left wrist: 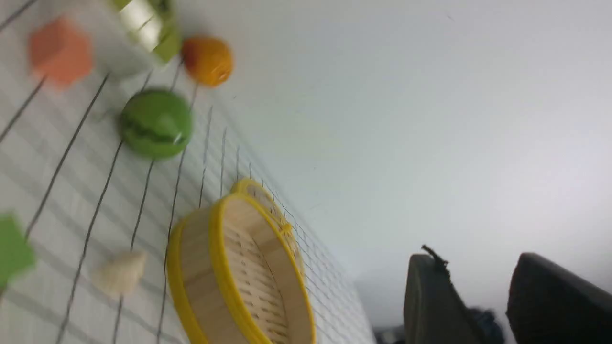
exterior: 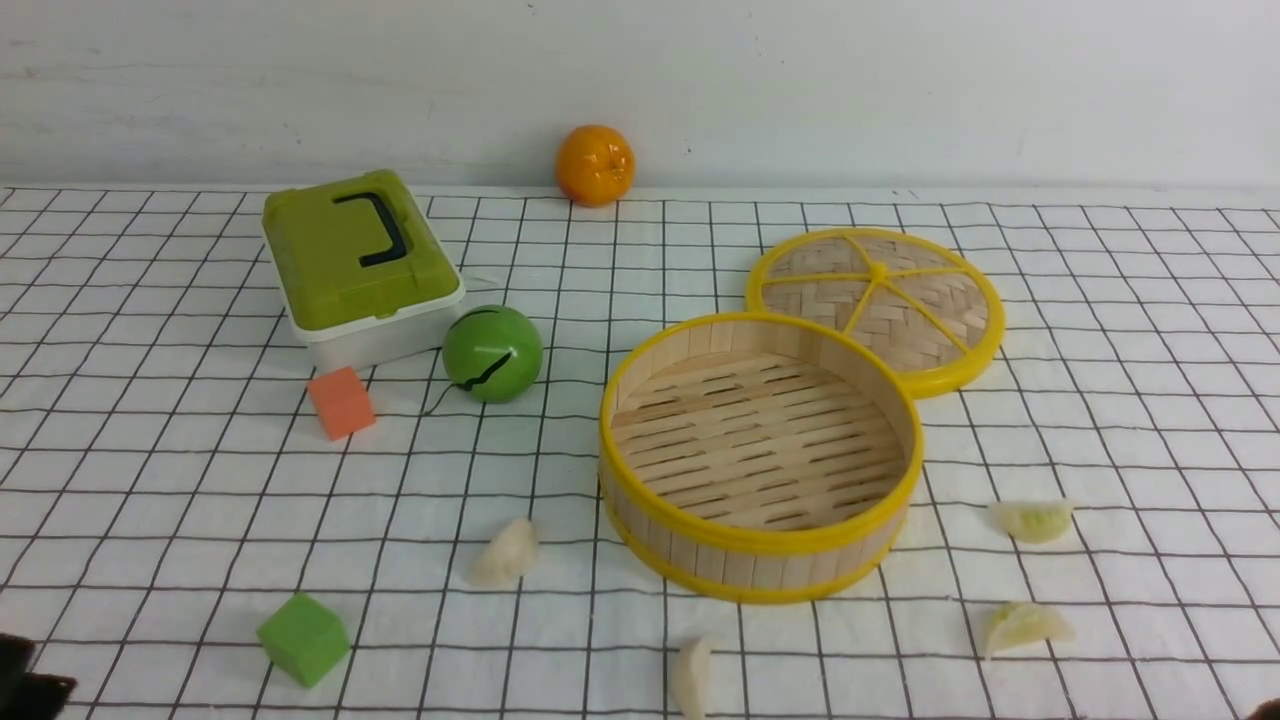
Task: Put the dumplings into the steamer on the table with the white tablecloth.
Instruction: 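Reach for and grasp a dumpling on the table with the left gripper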
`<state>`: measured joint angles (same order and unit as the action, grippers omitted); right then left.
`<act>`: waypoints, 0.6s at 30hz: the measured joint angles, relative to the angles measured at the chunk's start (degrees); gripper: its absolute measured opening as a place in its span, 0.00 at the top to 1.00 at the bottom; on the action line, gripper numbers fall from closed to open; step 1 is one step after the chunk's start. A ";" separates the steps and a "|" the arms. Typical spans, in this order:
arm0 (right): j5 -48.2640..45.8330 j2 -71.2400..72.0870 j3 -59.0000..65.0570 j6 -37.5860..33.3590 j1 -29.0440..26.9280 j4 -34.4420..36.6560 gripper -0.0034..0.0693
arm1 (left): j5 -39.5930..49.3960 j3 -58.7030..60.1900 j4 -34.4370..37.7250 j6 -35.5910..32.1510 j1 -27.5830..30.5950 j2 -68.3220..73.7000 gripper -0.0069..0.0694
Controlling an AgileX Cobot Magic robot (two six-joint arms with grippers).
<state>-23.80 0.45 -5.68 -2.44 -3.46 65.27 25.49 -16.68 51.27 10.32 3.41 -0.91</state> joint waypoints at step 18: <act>-22.44 -37.83 -35.17 -35.32 3.86 -19.33 0.98 | 33.72 -32.03 -42.41 -5.22 -10.32 33.78 0.93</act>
<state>-46.24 -37.38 -40.85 -37.76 0.40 45.94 59.21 -48.70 8.87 5.10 -6.91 32.88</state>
